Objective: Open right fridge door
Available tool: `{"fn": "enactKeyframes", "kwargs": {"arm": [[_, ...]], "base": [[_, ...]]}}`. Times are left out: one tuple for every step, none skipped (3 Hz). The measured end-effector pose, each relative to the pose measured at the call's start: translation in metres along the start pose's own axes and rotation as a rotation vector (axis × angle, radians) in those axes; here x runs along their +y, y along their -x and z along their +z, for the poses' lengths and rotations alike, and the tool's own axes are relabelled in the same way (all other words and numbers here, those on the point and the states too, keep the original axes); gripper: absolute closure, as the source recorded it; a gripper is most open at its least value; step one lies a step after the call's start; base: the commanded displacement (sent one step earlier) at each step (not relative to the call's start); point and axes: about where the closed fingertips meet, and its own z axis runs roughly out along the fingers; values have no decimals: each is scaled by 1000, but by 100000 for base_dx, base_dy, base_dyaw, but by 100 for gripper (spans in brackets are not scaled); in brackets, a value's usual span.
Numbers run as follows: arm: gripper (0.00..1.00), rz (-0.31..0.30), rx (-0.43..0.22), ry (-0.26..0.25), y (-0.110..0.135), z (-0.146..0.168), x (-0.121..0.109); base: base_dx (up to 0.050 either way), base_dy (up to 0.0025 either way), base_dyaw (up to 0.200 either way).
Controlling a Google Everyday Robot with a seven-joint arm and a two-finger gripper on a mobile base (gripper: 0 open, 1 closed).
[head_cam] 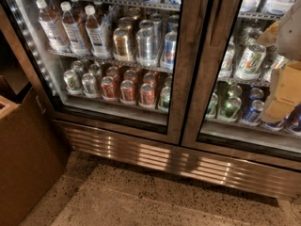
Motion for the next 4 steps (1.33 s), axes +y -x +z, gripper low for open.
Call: {"fn": "enactKeyframes", "kwargs": {"arm": [[0,6,-7,-12,1,-6,-4],[0,21,0,33,2,13,-7],[0,24,18,111,2,47,-6],[0,21,36,155,3,69,-3]], "base": [[0,0,0],[0,0,0],[0,0,0],[0,0,0]]}}
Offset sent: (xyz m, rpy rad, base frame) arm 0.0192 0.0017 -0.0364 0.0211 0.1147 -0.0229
